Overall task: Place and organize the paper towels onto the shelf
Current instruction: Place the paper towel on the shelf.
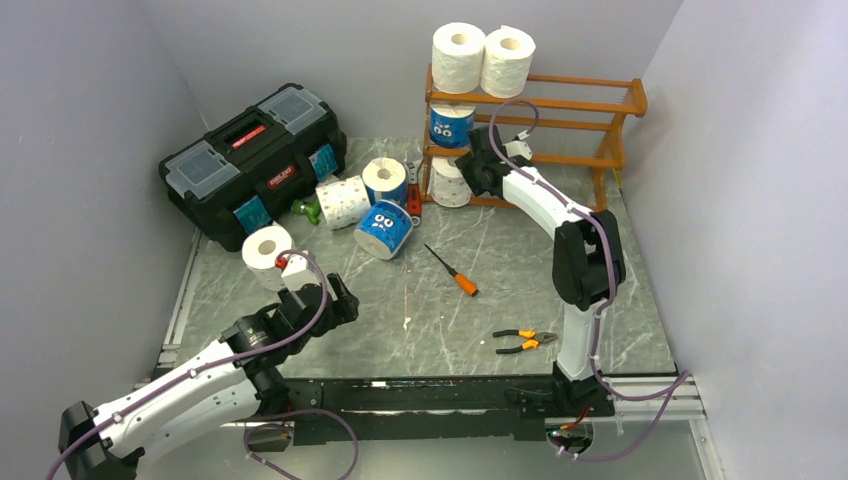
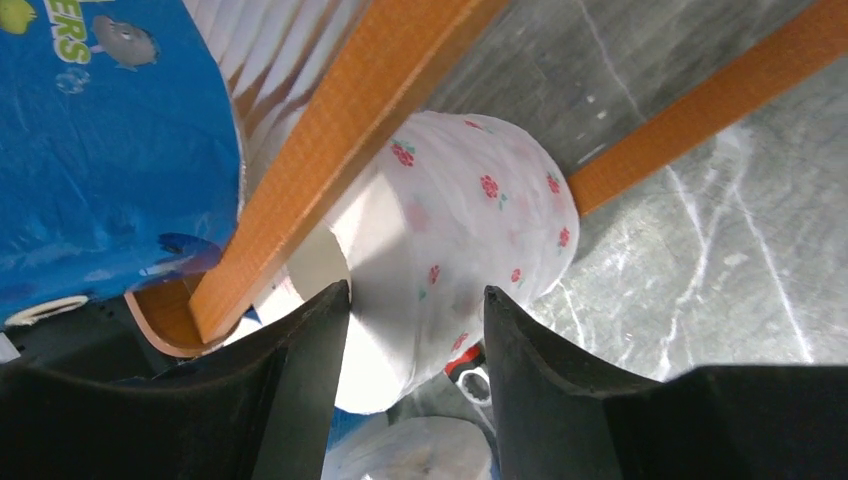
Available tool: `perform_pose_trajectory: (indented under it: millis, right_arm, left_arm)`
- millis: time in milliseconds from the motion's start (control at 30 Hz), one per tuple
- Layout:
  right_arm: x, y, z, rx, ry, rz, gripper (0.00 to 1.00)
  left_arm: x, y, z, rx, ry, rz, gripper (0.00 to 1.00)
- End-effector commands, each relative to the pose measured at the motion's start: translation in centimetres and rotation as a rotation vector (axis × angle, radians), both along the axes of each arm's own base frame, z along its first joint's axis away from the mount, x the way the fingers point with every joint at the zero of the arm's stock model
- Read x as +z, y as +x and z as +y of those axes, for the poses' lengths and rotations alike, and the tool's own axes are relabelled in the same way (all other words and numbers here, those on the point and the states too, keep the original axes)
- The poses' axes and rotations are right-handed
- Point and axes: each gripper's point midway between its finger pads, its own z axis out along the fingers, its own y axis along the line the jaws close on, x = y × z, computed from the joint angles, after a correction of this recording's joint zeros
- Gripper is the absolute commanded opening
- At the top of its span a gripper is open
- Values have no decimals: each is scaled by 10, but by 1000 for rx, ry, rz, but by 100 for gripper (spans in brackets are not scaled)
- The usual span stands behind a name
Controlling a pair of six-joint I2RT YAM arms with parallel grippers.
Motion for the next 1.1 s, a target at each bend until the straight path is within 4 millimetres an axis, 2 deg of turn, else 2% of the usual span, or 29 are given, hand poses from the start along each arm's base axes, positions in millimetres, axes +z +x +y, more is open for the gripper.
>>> perform_pose_trajectory:
  millis: [0, 133, 367, 567, 700, 800, 933, 1000, 1067]
  right_arm:
    - [45, -9, -7, 23, 6, -104, 55]
    - [60, -16, -12, 51, -10, -152, 60]
    - [79, -30, -19, 159, -98, -247, 82]
    - [97, -54, -6, 366, -156, -459, 84]
    - [105, -78, -9, 427, -191, -607, 83]
    - [91, -89, -17, 437, -250, -619, 82]
    - [59, -99, -19, 491, -308, -606, 83]
    - [41, -102, -15, 507, -281, -600, 85]
    - [33, -105, -4, 557, -252, -649, 85]
  left_arm:
    - [5, 1, -3, 11, -35, -7, 87]
    - [5, 0, -3, 11, -38, -6, 87]
    - [4, -1, -3, 9, -45, 0, 88]
    - [1, -1, -4, 8, -46, 1, 88]
    - [2, 1, -4, 7, -46, -10, 88]
    - [3, 3, -6, -2, -47, -21, 88]
    - [3, 5, -15, -31, -64, -33, 89]
    - [3, 7, -18, -37, -70, -36, 89]
    - [4, 8, -22, -56, -73, -46, 90]
